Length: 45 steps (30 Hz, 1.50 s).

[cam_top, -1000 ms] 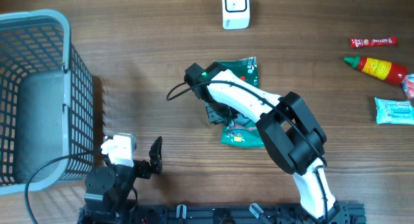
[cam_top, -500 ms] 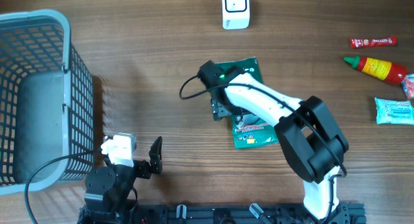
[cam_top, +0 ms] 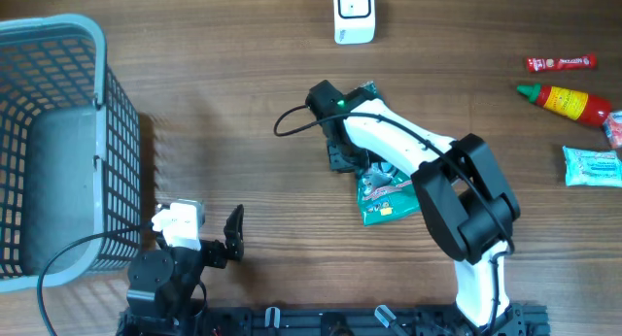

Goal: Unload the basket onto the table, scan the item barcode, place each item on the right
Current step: 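Lift the gloves pack and turn it over in the right gripper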

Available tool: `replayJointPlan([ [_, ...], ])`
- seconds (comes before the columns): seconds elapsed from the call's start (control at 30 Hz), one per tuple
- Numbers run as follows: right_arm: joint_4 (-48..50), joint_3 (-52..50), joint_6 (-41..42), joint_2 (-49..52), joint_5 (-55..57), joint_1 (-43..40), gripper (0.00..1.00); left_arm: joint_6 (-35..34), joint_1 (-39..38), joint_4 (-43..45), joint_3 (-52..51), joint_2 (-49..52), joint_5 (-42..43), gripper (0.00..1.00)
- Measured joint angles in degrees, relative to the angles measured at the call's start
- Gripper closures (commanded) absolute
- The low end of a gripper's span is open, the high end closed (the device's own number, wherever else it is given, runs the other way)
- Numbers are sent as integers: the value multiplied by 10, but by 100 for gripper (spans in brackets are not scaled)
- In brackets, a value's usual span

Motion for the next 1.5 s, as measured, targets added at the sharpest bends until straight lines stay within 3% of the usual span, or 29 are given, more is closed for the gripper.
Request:
replayJointPlan([
  [0.07,-6,5,-54,-1,-35,-13,96,0,0,0,0,0,0,0],
  [0.23,-129,72,-200,-6,-297,-22,95,0,0,0,0,0,0,0],
  [0.4,-155,106,-295,-128,-582,-60,96,0,0,0,0,0,0,0],
  [0.5,-127,94,-324,-137,-688,-68,95,0,0,0,0,0,0,0],
  [0.63,-5,2,-308,-129,-754,-68,96,0,0,0,0,0,0,0],
  [0.77,123,-103,-243,-122,-753,-71,96,0,0,0,0,0,0,0],
  [0.87,157,-140,-200,-121,-732,-92,96,0,0,0,0,0,0,0],
  [0.9,158,-143,-192,-121,-727,-102,92,0,0,0,0,0,0,0],
  [0.93,159,-143,-185,-121,-722,-113,76,0,0,0,0,0,0,0],
  [0.97,161,-143,-179,-121,-712,-123,70,0,0,0,0,0,0,0],
  [1.13,156,-143,-155,-121,-621,-128,65,0,0,0,0,0,0,0],
  [1.23,156,-143,-147,-121,-593,-127,34,0,0,0,0,0,0,0],
  [1.3,155,-143,-148,-121,-577,-127,30,0,0,0,0,0,0,0],
  [1.5,127,-142,-143,-121,-556,-127,28,0,0,0,0,0,0,0],
])
